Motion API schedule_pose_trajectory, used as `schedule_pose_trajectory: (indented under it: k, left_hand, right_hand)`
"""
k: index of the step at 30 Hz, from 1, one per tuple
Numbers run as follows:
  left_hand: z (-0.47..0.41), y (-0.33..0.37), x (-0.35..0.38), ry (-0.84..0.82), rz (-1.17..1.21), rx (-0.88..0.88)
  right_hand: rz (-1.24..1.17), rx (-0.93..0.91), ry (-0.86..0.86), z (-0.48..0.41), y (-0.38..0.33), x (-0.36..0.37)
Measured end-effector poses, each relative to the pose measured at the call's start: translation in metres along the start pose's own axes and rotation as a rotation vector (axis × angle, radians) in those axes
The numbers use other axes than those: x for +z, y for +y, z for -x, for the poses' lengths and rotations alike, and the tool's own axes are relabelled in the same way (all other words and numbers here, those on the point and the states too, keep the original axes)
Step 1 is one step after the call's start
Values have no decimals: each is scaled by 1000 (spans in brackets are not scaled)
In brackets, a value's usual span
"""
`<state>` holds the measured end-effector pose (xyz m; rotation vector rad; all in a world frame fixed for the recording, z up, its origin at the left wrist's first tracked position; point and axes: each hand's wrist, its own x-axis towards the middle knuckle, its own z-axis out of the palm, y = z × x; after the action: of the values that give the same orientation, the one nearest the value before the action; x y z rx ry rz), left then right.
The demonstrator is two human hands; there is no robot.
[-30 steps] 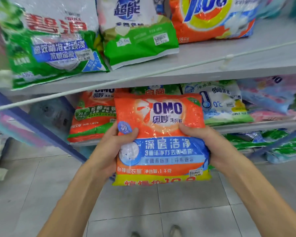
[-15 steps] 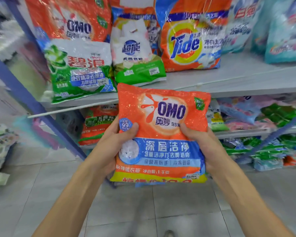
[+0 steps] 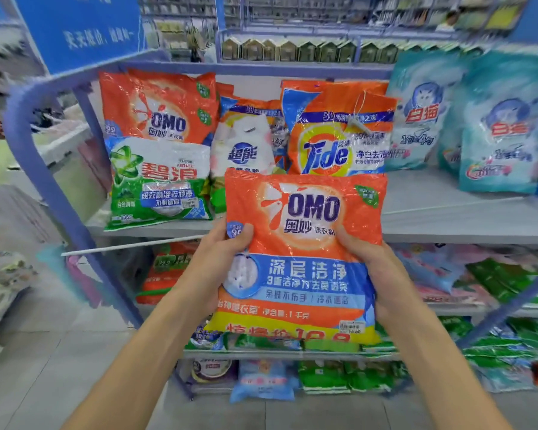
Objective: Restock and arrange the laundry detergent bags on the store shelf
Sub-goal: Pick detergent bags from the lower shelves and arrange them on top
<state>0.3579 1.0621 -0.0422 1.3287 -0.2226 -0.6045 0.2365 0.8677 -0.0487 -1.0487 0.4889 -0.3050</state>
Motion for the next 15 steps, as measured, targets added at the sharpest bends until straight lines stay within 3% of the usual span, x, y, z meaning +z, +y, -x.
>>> schedule_pose_trajectory:
  k: [15]
  left_hand:
    - [-77,48,46,-41,-35,176]
  right_hand:
    - [57,-170,-5,-70,-72,-3]
